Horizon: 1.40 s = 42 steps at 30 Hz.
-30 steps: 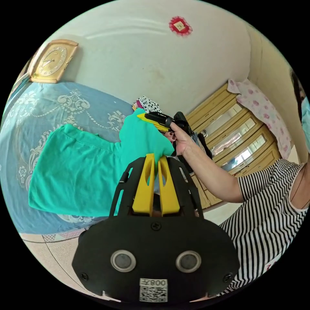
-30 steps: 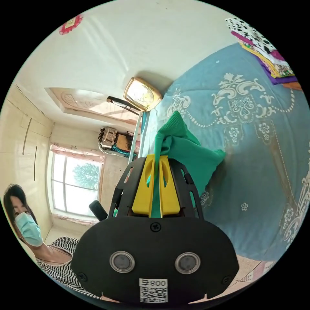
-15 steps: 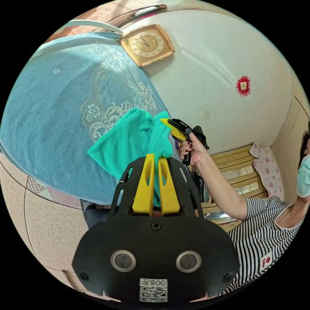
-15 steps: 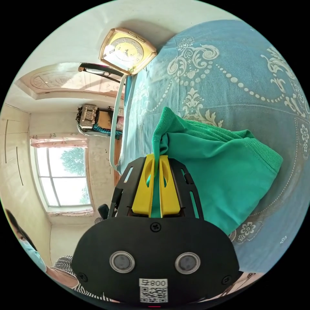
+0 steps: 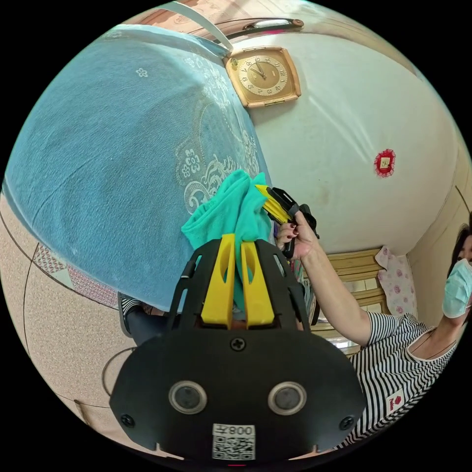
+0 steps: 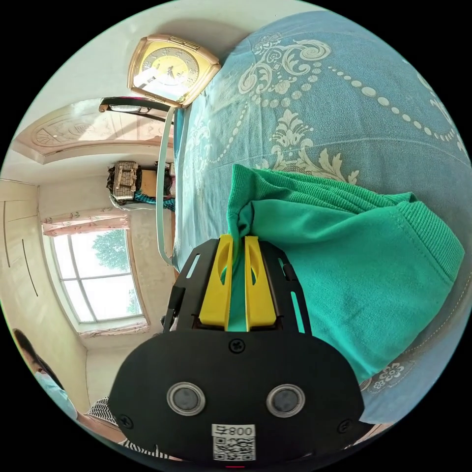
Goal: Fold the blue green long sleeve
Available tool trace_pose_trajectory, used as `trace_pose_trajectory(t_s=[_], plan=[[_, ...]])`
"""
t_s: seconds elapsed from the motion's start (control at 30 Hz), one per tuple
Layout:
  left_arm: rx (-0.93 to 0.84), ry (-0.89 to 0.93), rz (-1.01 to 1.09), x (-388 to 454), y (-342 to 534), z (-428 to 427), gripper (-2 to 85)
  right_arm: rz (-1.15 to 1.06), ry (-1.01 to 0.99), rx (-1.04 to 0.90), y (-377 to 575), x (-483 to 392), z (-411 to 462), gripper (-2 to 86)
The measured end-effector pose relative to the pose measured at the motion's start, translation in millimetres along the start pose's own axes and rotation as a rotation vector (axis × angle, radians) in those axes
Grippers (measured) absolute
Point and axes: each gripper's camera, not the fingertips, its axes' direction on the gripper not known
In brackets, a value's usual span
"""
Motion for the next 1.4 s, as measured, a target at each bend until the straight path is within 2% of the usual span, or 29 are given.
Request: trace_pose_trajectory(t_s=[0.37,0.47,0.63,0.8,0.97,1.17,1.3,1.4], plan=[[0.033,-0.002,-0.025,0.2,-8.8,-60.5,2.4,-0.158,-0.17,0.094,39.7,16.5,-9.7,2.1],[0.046,-0.005,-0.023,2.8,-7.5,-73.4,2.5,-0.212,-0.128,0.0,53.3,16.4,12.1,1.0],[0.062,-0.059,0.0,10.3,-2.7,-92.7,2.4,-0.226,0.079,-0.172,58.9,28.2,60.5,0.2],[0.102,-0.133,0.014,17.3,7.8,-111.6,2.0,-0.199,0.071,-0.179,60.4,43.5,63.0,0.0],[0.162,-0.132,-0.026,14.7,26.2,-128.3,2.3,-0.202,0.013,-0.091,73.8,56.7,33.5,0.1],[0.086,-0.065,-0.027,13.1,50.6,-114.2,7.6,-0.259,-0.081,0.008,121.4,84.7,-44.0,0.5],[0.024,0.0,-0.049,9.7,68.4,-94.7,8.4,-0.181,-0.085,0.036,176.8,126.6,-94.8,1.6],[-0.005,-0.002,0.03,27.8,87.6,-83.4,6.6,-0.107,-0.1,0.046,217.6,154.6,-117.9,1.7]])
